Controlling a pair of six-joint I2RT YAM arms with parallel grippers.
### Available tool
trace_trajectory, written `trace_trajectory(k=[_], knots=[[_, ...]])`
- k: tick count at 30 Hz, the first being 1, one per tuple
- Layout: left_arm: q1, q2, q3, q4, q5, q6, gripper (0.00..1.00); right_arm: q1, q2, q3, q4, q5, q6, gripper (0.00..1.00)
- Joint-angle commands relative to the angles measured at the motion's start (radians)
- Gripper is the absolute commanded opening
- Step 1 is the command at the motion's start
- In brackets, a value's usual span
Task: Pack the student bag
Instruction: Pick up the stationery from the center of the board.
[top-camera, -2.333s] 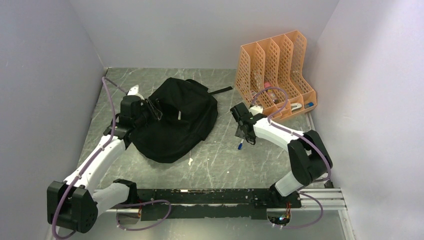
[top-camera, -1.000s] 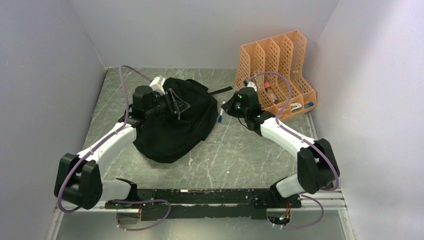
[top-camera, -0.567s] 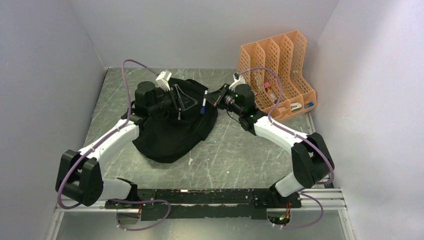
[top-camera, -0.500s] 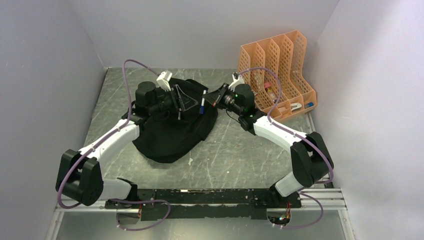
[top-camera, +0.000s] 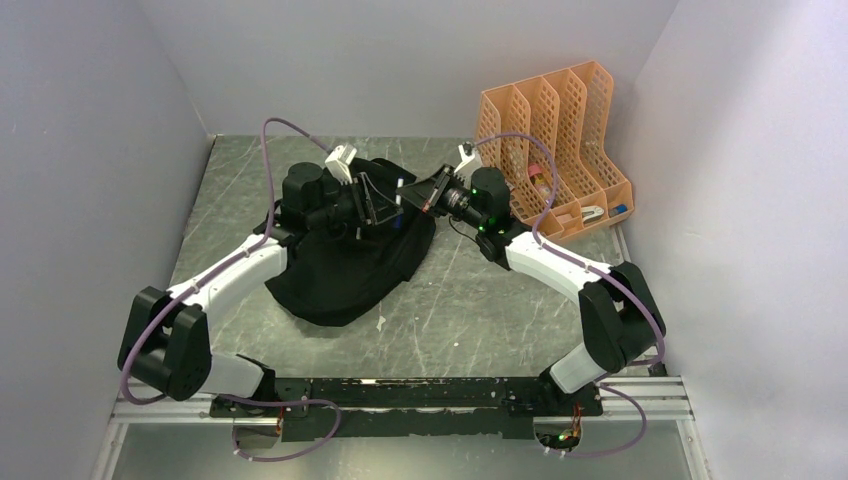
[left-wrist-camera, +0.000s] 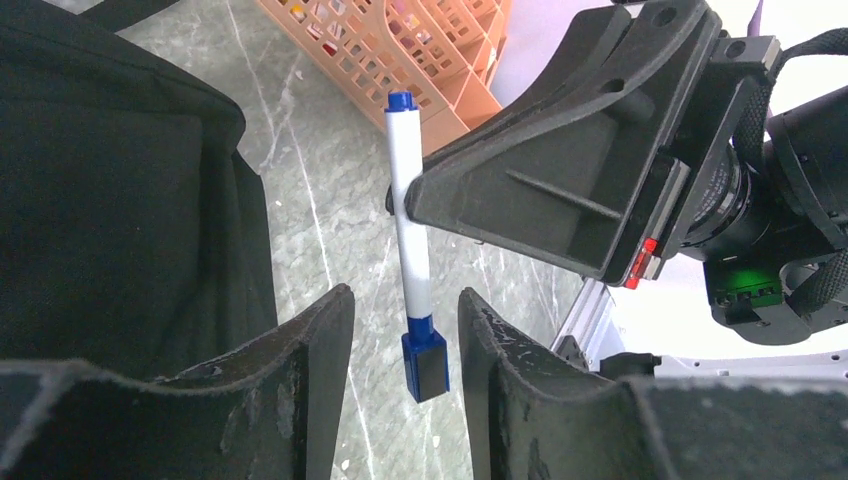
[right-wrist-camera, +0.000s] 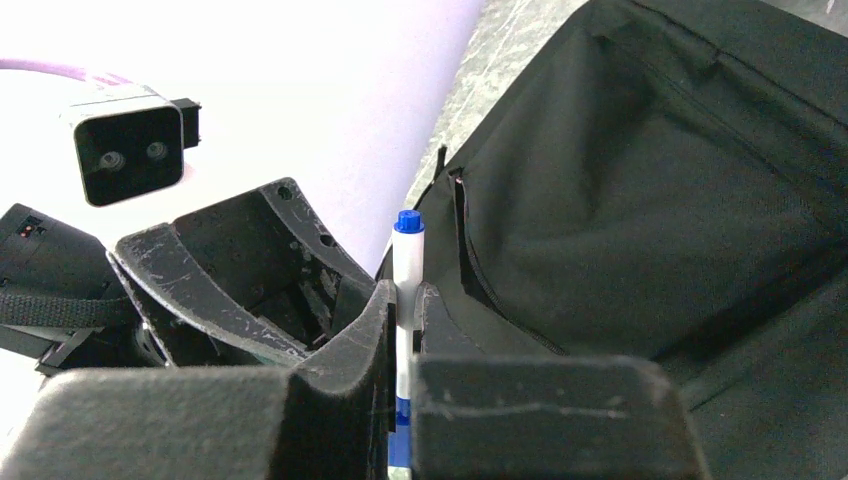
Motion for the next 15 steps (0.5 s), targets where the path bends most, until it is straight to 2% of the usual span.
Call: trace_trajectory(k=[1,8,15], knots=[[-0.008,0.012,0.031,0.076,0.012,-0.019,0.46,0.004,0.0,0.019,0.037,-0.037,-0.008,0.0],[-0.01,0.024,0.04,0.094,0.016,-0.037,0.41,0.005,-0.009,0.011,0.039,-0.055,-0.02,0.0],[-0.009,0.024,0.031,0.105,0.014,-0.048,0.29,0.006,-0.012,0.011,0.038,-0.072,-0.037,0.0]])
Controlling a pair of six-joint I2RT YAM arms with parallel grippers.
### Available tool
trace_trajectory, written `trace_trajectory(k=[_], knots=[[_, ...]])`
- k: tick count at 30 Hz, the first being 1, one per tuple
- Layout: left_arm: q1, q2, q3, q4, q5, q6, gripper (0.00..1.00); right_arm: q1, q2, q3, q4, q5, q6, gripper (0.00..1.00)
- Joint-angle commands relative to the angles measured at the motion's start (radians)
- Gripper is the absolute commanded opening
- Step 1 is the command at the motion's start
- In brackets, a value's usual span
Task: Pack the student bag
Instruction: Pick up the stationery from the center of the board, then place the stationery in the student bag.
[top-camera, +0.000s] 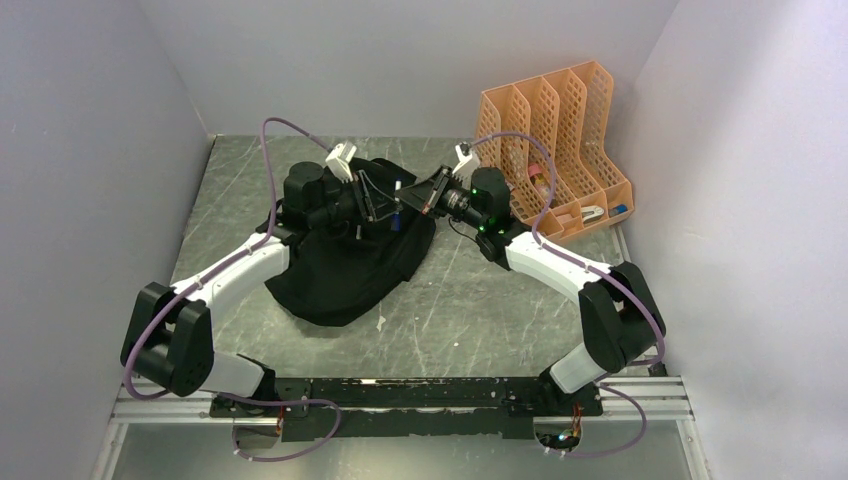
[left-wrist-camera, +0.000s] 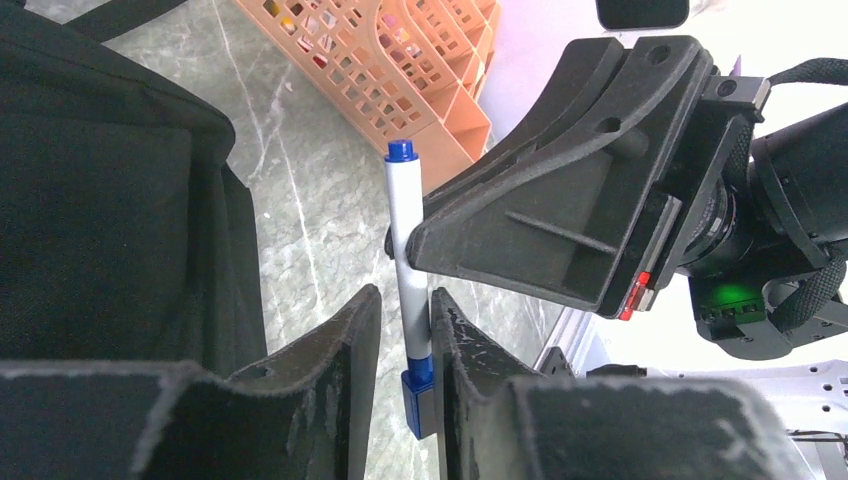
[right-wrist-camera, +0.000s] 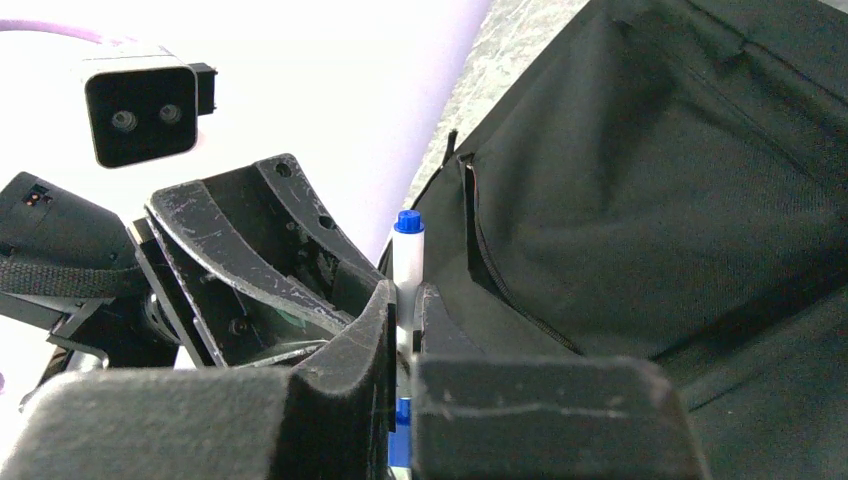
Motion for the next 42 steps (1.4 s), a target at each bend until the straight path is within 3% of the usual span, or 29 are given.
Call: trace_trajectory(k=[1,4,7,9,13,18,27,33,42], knots=[[-0.008,0.002,0.028,0.056,0.014,-0.006,0.28,0.006,-0.009,0.011,0.031,-0.03,-0.026,0.0],[-0.009,0.004,0.025,0.058,0.013,-0.01,0.22,0.007,-0.007,0.015,0.018,-0.039,-0.041,0.0],[-0.009,0.008,0.022,0.058,0.011,-0.01,0.08,0.007,-0.007,0.015,0.012,-0.038,-0.052,0.0],[-0.01,0.008,0.019,0.056,0.009,-0.009,0.05,0.007,-0.007,0.018,0.005,-0.035,-0.058,0.08],[-0.009,-0.001,0.017,0.024,-0.015,0.008,0.05,0.007,-0.009,0.038,-0.036,-0.016,-0.096,0.32],[-0.008,-0.02,0.019,-0.071,-0.096,0.043,0.05,0.007,-0.019,0.058,-0.076,0.026,-0.163,0.43],[0.055,-0.121,0.055,-0.437,-0.494,0.086,0.05,0.007,-0.025,0.096,-0.162,0.104,-0.375,0.44],[0.236,-0.224,0.092,-0.592,-0.57,0.107,0.05,0.02,0.049,0.146,-0.189,0.057,-0.522,0.43],[0.262,-0.273,0.063,-0.65,-0.604,0.111,0.05,0.164,0.225,0.303,-0.287,0.087,-0.823,0.48]])
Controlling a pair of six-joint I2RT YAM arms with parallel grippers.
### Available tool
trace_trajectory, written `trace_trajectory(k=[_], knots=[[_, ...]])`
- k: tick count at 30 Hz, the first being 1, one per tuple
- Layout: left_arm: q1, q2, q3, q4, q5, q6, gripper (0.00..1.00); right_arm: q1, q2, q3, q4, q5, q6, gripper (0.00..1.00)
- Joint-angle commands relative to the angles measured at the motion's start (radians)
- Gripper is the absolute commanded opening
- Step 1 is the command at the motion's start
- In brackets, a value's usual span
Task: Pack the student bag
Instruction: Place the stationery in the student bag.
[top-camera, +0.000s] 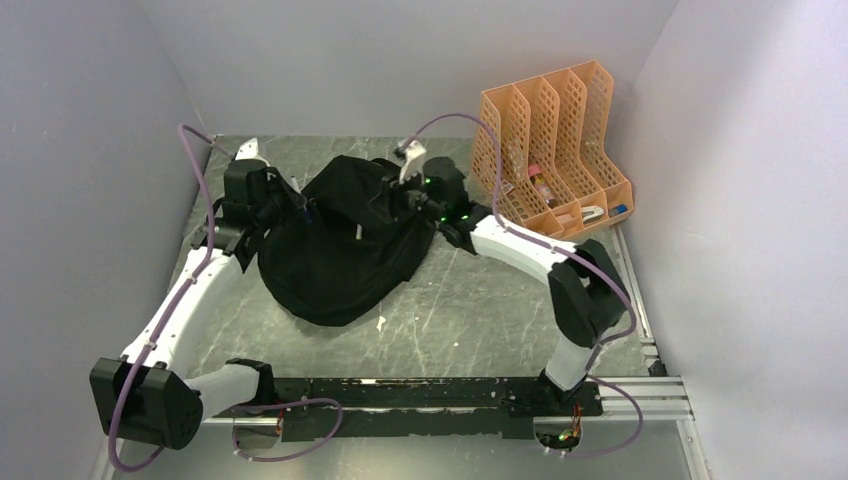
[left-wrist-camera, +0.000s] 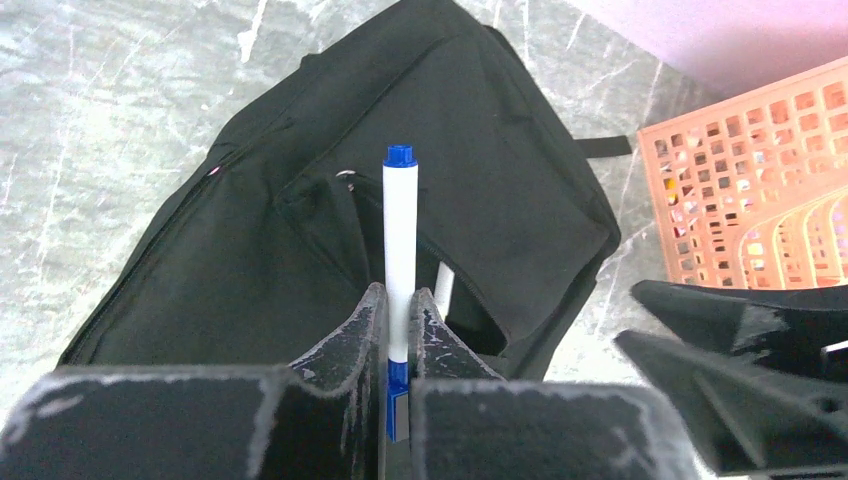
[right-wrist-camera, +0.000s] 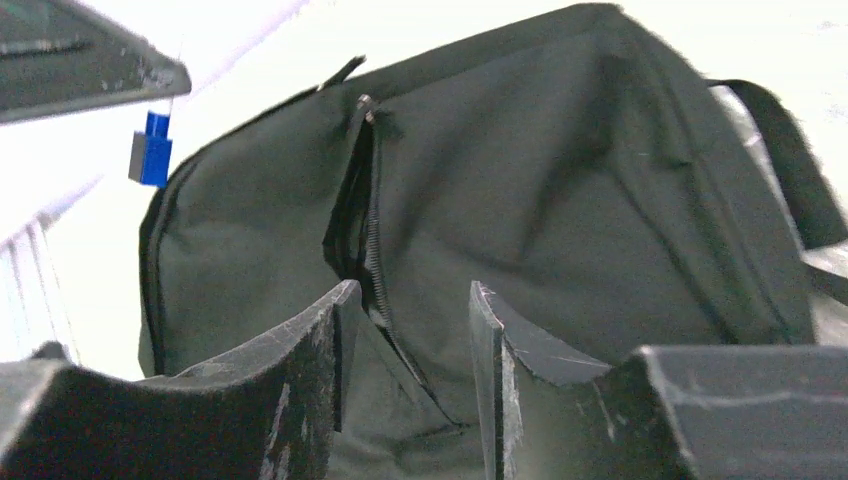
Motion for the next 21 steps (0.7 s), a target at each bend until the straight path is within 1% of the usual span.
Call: trace_trajectory(k=[1,6,11,16,18,21], knots=[[0.009,-0.015,-0.024,-0.05,-0.021,0.004,0.05,0.064,0.074,0.075,-0.065,0.009,-0.207,0.48],[0.01,-0.015,-0.045,-0.031,0.017,-0.014,0.05,0.109,0.152,0.173,-0.127,0.056,-0.337,0.5],[0.011,-0.025,-0.049,-0.033,0.016,-0.01,0.05,0.157,0.214,0.239,-0.183,0.112,-0.425,0.51],[0.013,-0.034,-0.062,-0.029,0.032,-0.009,0.05,0.201,0.25,0.264,-0.202,0.239,-0.492,0.51],[0.013,-0.036,-0.068,-0.027,0.038,-0.011,0.05,0.218,0.257,0.265,-0.202,0.268,-0.52,0.53],[0.013,-0.04,-0.077,-0.025,0.043,-0.013,0.05,0.241,0.27,0.267,-0.203,0.358,-0.563,0.54]])
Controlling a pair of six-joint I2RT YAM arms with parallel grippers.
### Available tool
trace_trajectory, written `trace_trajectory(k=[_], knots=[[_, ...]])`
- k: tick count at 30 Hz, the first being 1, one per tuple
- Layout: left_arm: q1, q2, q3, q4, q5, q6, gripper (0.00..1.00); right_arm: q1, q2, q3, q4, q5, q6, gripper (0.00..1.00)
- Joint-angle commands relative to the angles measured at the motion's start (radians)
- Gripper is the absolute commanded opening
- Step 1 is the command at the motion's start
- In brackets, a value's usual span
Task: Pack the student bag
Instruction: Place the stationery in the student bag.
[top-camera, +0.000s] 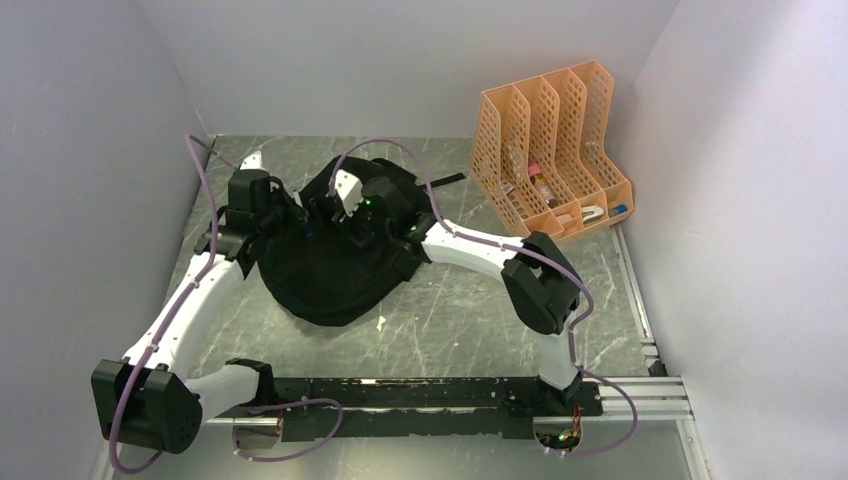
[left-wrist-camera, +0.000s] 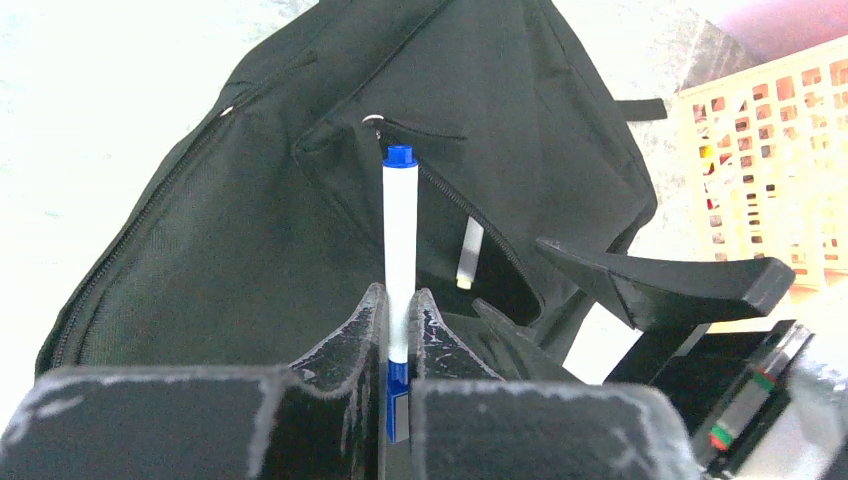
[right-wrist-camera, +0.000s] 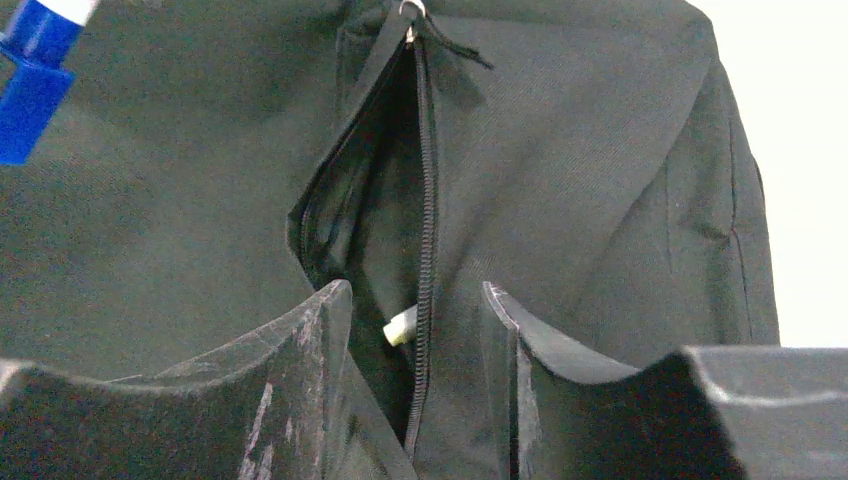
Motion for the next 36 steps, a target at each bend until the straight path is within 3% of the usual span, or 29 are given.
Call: trace_trajectory(k=[1,6,10,17,27,36], knots=[[0.009,-0.025,-0.018,0.008,0.037,-0.006,0.05,0.036,0.025,0.028,-0.014,0.17,-0.105,0.54],[0.009,-0.025,-0.03,0.014,0.053,-0.01,0.05,0.057,0.035,0.018,0.026,0.336,-0.127,0.46],[0.009,-0.023,-0.045,0.028,0.077,-0.017,0.05,0.058,0.021,0.005,0.055,0.375,-0.109,0.24],[0.009,-0.001,-0.076,0.077,0.151,-0.03,0.05,0.057,0.013,-0.001,0.082,0.365,-0.059,0.01],[0.006,0.042,-0.111,0.113,0.235,-0.024,0.05,0.015,0.013,0.058,0.101,0.262,0.088,0.0],[-0.024,0.154,-0.096,0.204,0.397,-0.041,0.05,-0.01,-0.012,0.042,0.153,0.162,0.161,0.0]])
